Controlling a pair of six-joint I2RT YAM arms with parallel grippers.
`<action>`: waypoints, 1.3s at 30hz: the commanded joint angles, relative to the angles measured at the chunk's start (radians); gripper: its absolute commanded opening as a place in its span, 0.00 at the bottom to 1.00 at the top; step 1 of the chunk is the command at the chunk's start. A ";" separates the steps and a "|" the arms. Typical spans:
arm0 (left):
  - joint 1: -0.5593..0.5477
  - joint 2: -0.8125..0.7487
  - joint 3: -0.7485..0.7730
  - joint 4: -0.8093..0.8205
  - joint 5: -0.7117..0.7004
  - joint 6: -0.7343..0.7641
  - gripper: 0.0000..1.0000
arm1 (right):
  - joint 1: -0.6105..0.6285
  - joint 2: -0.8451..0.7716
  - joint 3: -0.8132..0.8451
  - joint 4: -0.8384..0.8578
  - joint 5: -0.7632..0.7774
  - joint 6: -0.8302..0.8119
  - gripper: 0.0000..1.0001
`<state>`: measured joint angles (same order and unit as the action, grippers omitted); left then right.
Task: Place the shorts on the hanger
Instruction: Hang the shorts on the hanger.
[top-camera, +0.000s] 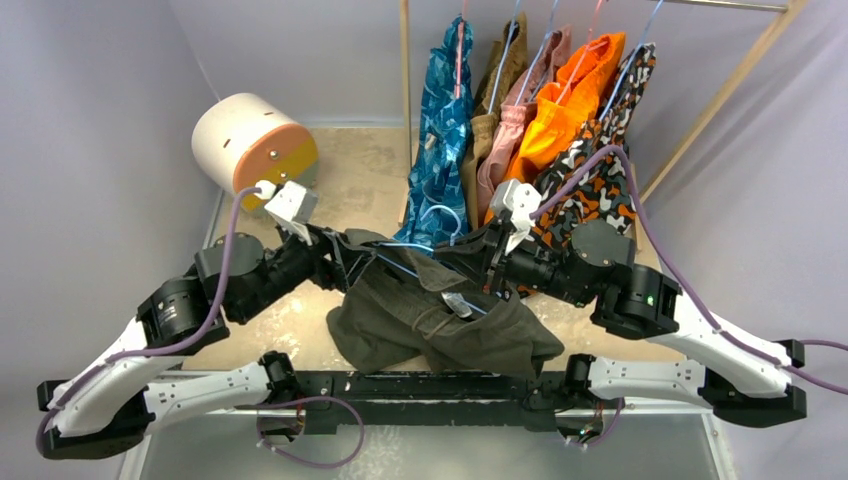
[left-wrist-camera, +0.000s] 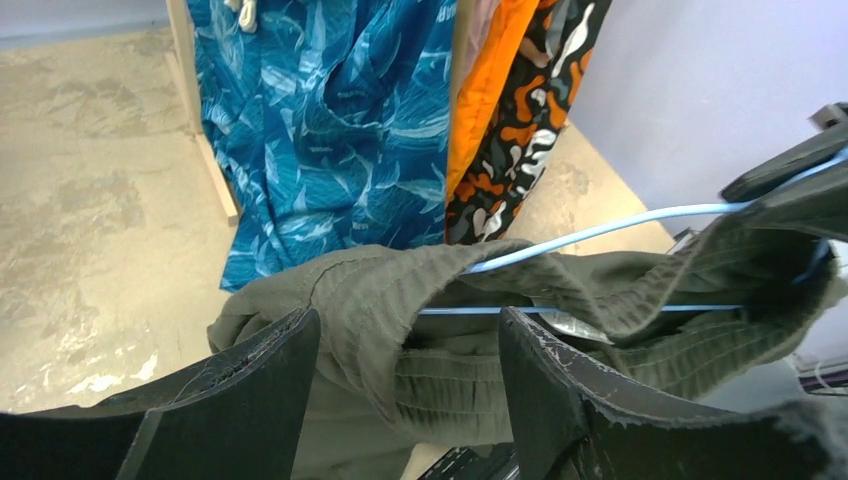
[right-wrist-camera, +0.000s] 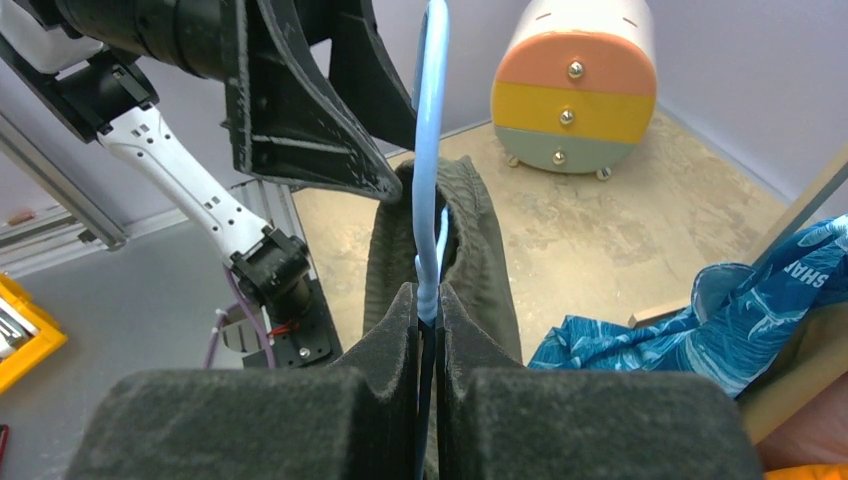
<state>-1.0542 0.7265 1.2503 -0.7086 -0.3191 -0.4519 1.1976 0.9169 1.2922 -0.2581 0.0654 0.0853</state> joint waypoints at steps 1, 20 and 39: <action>0.002 0.022 0.020 -0.021 -0.042 0.022 0.65 | 0.001 -0.018 0.068 0.068 0.019 0.012 0.00; 0.002 0.203 0.422 -0.003 0.086 -0.010 0.00 | 0.001 0.086 0.264 -0.008 0.011 -0.069 0.00; 0.002 0.285 0.564 -0.072 0.123 -0.093 0.00 | 0.002 0.146 0.269 -0.043 0.022 -0.098 0.00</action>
<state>-1.0538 1.0458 1.6886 -0.9222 -0.2657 -0.5156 1.1976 1.0508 1.5143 -0.3542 0.0879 0.0101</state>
